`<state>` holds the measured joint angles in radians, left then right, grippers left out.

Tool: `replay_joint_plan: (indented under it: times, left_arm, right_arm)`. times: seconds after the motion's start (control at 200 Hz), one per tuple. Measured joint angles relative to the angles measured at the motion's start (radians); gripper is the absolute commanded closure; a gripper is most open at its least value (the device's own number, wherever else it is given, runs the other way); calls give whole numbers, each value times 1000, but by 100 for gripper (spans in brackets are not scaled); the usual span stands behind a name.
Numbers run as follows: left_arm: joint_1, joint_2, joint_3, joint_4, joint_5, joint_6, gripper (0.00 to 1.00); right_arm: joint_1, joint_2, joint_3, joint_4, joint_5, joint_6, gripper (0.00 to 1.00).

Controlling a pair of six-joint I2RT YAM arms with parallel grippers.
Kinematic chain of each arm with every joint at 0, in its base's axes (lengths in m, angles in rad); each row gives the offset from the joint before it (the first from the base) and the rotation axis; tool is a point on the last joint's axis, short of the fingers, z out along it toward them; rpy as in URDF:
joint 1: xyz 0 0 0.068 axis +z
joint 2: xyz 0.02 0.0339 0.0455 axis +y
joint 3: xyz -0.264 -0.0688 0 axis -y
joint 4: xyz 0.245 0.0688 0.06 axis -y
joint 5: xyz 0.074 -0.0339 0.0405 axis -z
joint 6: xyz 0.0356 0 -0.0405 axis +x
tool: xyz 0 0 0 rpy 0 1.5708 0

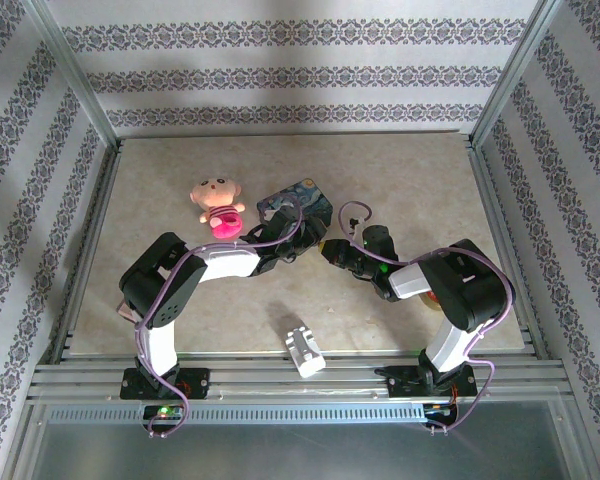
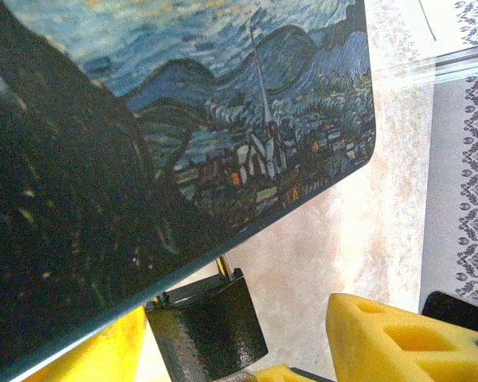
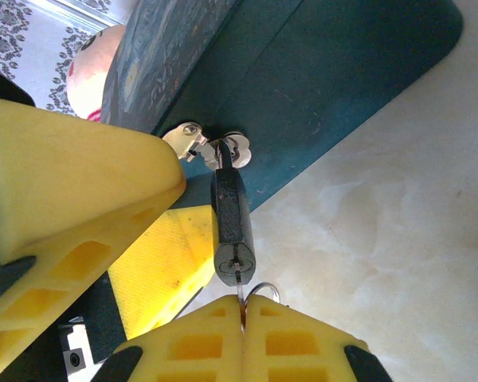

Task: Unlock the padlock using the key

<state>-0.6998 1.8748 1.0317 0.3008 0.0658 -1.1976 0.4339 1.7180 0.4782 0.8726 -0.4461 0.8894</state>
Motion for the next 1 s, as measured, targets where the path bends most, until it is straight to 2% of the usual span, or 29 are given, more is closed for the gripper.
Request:
replay_joint_plan:
  times: [0.21, 0.265, 0.45, 0.6, 0.675, 0.74, 0.999]
  left_arm:
    - [1, 6, -2, 0, -26, 25, 56]
    - [2, 10, -2, 0, -29, 34, 64]
    - [2, 12, -10, 7, -50, 55, 82]
    - [2, 12, -21, 16, -49, 65, 89]
    - [2, 11, -22, 22, -48, 69, 97]
    - [2, 11, -22, 21, -47, 75, 100]
    - [2, 9, -23, 21, -40, 80, 100]
  right_arm:
    - [1, 17, 11, 8, 0, 11, 100]
    - [1, 21, 11, 15, 0, 19, 100]
    - [3, 39, 13, 31, 1, 48, 100]
    - [5, 48, 19, 32, 0, 63, 100]
    - [10, 48, 19, 35, 1, 71, 100]
    - [10, 48, 19, 36, 2, 77, 99]
    - [10, 41, 17, 29, 12, 81, 90]
